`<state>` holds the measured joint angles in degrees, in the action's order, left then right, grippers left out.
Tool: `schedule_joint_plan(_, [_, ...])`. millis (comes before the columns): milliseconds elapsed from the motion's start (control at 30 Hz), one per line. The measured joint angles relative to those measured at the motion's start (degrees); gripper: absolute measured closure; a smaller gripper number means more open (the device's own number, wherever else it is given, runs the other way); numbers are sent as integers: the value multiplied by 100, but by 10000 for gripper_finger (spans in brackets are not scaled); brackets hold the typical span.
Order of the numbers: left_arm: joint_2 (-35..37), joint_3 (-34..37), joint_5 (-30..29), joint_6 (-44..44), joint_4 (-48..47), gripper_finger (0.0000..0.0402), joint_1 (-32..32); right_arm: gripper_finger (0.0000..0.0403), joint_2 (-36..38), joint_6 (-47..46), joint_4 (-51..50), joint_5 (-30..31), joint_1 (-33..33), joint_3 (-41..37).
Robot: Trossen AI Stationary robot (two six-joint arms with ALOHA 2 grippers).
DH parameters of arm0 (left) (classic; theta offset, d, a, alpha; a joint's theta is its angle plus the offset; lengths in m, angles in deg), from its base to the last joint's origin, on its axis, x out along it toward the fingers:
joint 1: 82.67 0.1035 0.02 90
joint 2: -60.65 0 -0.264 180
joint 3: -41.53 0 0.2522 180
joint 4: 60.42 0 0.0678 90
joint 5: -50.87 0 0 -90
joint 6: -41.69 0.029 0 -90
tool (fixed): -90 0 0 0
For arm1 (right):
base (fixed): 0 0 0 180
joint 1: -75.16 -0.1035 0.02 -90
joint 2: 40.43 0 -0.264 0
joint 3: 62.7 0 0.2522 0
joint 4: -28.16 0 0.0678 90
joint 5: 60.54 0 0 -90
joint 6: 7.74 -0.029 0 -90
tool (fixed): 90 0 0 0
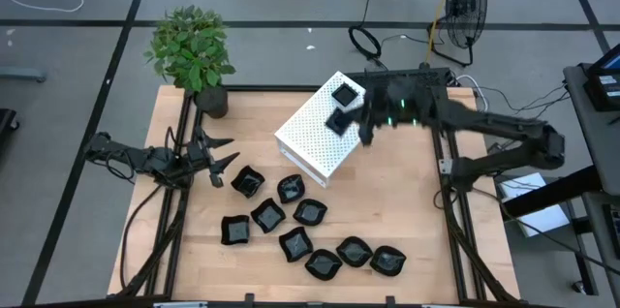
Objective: Pick & Place Mini shaped plates
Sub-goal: Stack the black square plate on top of the black square plate on the shelf
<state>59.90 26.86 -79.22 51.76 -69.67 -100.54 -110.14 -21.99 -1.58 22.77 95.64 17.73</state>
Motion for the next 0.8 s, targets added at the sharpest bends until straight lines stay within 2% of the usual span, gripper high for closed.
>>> schedule_joint_plan(167, [1,1,0,0,-2,190,0,402,-714,-4,-690,-565,1083,925])
schedule_joint_plan(300, [0,0,0,0,-2,190,0,402,-1190,-4,-775,-859,1644,1117])
schedule_joint_plan(533, [0,2,0,0,-4,190,0,402,-1761,16,-1079,-861,2193,1130])
schedule_joint_plan(800, [1,0,0,0,-2,190,1,403,-1830,191,-1415,-861,2309,1133])
